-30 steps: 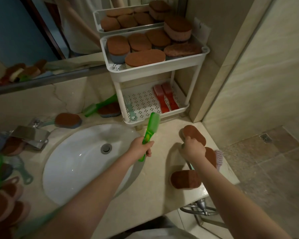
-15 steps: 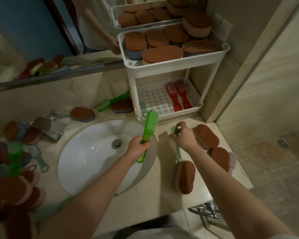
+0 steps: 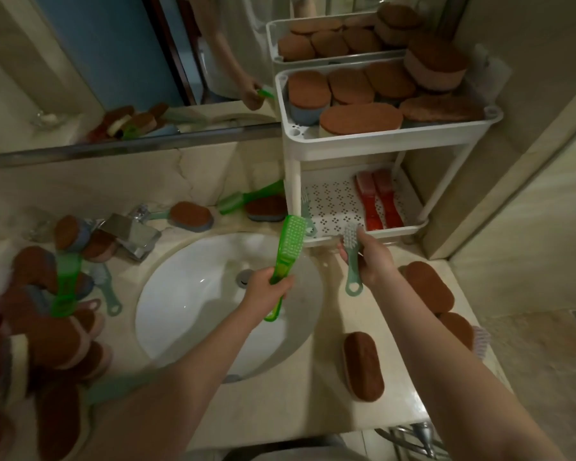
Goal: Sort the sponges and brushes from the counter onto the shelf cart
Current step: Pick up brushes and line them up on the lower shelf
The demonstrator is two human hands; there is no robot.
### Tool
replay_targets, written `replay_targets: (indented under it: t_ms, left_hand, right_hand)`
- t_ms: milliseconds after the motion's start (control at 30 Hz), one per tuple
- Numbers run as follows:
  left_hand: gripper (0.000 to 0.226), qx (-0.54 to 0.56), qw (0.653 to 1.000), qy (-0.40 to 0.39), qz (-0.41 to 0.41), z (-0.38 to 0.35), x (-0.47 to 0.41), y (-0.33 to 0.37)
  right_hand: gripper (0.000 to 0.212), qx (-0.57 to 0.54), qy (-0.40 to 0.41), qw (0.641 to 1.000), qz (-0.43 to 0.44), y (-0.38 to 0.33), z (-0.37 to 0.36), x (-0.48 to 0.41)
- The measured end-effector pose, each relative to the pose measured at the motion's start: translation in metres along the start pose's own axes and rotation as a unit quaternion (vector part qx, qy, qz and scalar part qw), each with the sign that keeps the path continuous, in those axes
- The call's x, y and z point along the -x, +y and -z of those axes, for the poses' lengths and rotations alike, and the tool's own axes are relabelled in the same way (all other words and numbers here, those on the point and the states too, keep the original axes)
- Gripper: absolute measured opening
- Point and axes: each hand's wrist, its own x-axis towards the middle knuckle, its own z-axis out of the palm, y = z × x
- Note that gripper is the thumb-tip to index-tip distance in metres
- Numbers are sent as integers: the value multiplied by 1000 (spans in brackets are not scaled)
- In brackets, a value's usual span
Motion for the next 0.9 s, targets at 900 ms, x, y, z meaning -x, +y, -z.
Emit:
replay_targets:
  t_ms: [900]
  left_hand:
    - [26,26,992,115,47,33,-44,16]
  right_hand:
    - [15,601,56,773,194,-19,-83,-120]
